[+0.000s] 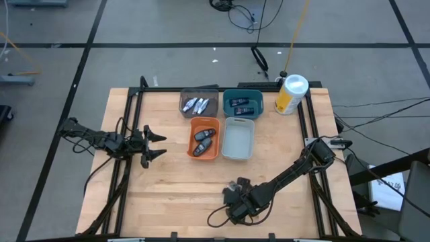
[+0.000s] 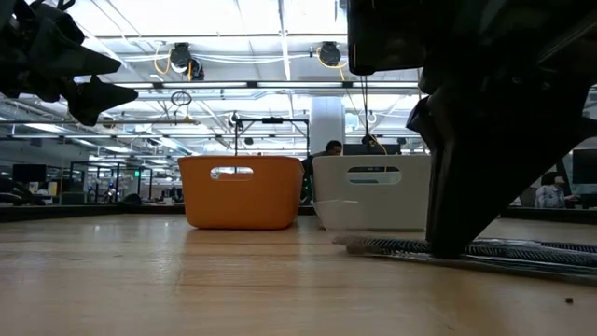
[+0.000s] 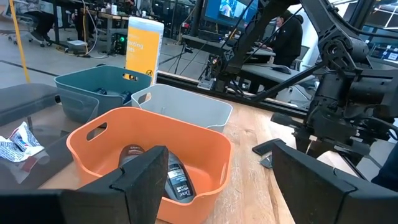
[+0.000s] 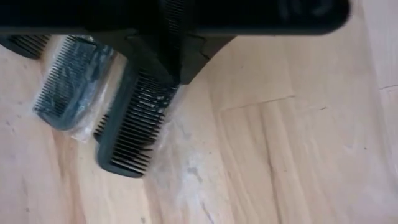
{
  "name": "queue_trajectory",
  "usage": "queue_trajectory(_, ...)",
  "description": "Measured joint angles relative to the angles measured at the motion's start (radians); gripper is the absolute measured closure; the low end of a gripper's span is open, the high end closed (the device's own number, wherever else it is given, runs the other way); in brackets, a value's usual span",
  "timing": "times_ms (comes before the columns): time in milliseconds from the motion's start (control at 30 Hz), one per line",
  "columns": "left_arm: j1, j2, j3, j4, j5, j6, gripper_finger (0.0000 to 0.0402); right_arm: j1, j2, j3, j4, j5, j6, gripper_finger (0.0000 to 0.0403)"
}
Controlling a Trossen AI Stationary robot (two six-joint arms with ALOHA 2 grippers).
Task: Pick & Place Travel size toiletries
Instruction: Put the black comb into the gray bin
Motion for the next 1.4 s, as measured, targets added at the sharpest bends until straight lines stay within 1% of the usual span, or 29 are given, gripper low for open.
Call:
queue_trajectory(67,0.000,0.000,0.000,0.000,0.000,0.000,0.0119,0.000,0.001,0.000,0.002,-0.007,-0.014,0.0398)
queue_trajectory(300,0.000,0.000,0.000,0.000,0.000,0.000,0.0119,0.000,-0.007,-0.001,0.001,-0.001,-0.022,0.0401)
queue_trajectory(400,0.000,0.000,0.000,0.000,0.000,0.000,0.0119,0.003,-0.029,-0.003,-0.008,0.024,-0.030,0.0402)
queue_trajectory(467,0.000,0.000,0.000,0.000,0.000,-0.001,0.0119,0.005,-0.052,-0.003,-0.002,0.038,-0.042,0.0400)
queue_trajectory(567,0.000,0.000,0.000,0.000,0.000,-0.001,0.0119,0.005,-0.084,-0.003,0.012,0.065,-0.048,0.0388)
queue_trajectory(667,0.000,0.000,0.000,0.000,0.000,-0.001,0.0119,0.005,-0.102,-0.003,0.029,0.080,-0.081,0.0359)
queue_trajectory(733,0.000,0.000,0.000,0.000,0.000,-0.001,0.0119,0.002,-0.108,-0.002,0.043,0.078,-0.113,0.0328)
queue_trajectory(967,0.000,0.000,0.000,0.000,0.001,0.004,0.0119,-0.028,-0.087,-0.002,0.039,-0.024,-0.130,0.0176)
queue_trajectory(1067,0.000,0.000,0.000,0.000,0.001,0.005,0.0119,-0.040,-0.064,-0.003,0.028,-0.032,-0.143,0.0133)
queue_trajectory(1133,0.000,0.000,0.000,0.000,0.002,0.006,0.0119,-0.050,-0.051,-0.003,0.021,-0.043,-0.142,0.0122)
queue_trajectory(1200,0.000,0.000,0.000,0.000,0.002,0.008,0.0119,-0.058,-0.039,-0.003,0.000,-0.050,-0.139,0.0120)
queue_trajectory(1300,0.000,0.000,0.000,0.000,0.002,0.008,0.0119,-0.066,-0.032,-0.003,-0.012,-0.062,-0.124,0.0127)
queue_trajectory(1400,0.000,0.001,0.000,0.000,0.002,0.008,0.0119,-0.064,-0.032,-0.024,0.027,-0.074,-0.120,0.0138)
